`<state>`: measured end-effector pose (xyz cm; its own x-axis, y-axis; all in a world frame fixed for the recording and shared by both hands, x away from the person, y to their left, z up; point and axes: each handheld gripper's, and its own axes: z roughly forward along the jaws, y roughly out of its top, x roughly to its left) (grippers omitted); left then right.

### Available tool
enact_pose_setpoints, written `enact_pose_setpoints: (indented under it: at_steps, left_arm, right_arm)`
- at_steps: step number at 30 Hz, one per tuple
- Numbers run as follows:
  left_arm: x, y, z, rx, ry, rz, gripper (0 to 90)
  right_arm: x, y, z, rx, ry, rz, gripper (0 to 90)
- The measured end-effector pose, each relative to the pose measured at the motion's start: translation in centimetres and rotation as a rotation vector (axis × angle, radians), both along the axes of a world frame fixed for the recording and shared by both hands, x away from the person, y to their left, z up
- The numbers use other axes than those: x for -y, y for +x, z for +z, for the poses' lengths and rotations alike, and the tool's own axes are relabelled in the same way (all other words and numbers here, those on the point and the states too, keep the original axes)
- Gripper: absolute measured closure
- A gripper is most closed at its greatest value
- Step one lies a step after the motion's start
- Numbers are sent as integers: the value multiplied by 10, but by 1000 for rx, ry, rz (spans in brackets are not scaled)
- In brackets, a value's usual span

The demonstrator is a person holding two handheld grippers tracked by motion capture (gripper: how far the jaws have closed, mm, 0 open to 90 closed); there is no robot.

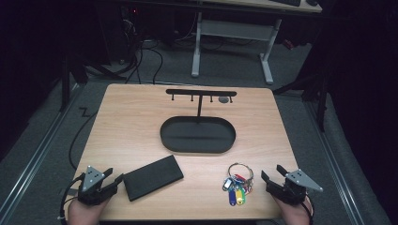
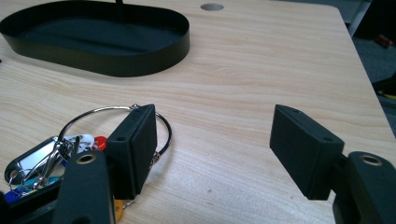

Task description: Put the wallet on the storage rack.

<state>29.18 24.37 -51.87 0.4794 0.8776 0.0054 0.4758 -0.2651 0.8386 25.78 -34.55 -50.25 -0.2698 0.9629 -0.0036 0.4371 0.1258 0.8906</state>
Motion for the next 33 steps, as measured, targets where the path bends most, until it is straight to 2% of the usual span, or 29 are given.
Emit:
enact_pose_setpoints:
  at_steps: [4,7,8,9,10,11,12,13,15,16,17,19,23,33]
  left_arm:
    - [2,0,1,9,-2,0,532]
    - [4,-1,1,11,12,2,561]
    - [3,-2,0,16,30,7,602]
    - [3,-2,0,16,30,7,632]
    - [3,-3,0,16,35,13,632]
    - [1,-2,0,27,38,29,712]
    - [1,-2,0,27,38,29,745]
    - [1,0,0,30,38,35,745]
    - [1,10,0,26,21,54,809]
    - [1,10,0,26,21,54,824]
    - [6,18,-1,20,41,51,834]
    - [11,24,-4,7,71,33,860]
    - [15,30,-9,-11,99,26,881]
    - [19,30,-11,-24,108,7,900]
  right_arm:
    - [2,-1,0,14,-8,-6,320]
    - [4,-1,-1,20,-8,-4,320]
    - [3,-1,0,26,-16,-6,322]
    - [3,-1,0,26,-16,-6,322]
    - [3,-1,1,35,-12,-7,322]
    - [3,0,2,48,-3,-12,330]
    - [3,0,2,51,3,-15,335]
    - [3,0,2,51,3,-15,335]
    - [2,3,1,50,19,-18,337]
    - [2,3,1,50,19,-18,337]
    - [2,6,-1,48,23,-14,332]
    - [0,8,-2,67,35,-5,328]
    - [-2,8,-3,45,37,5,342]
    - [2,4,-3,29,33,-7,338]
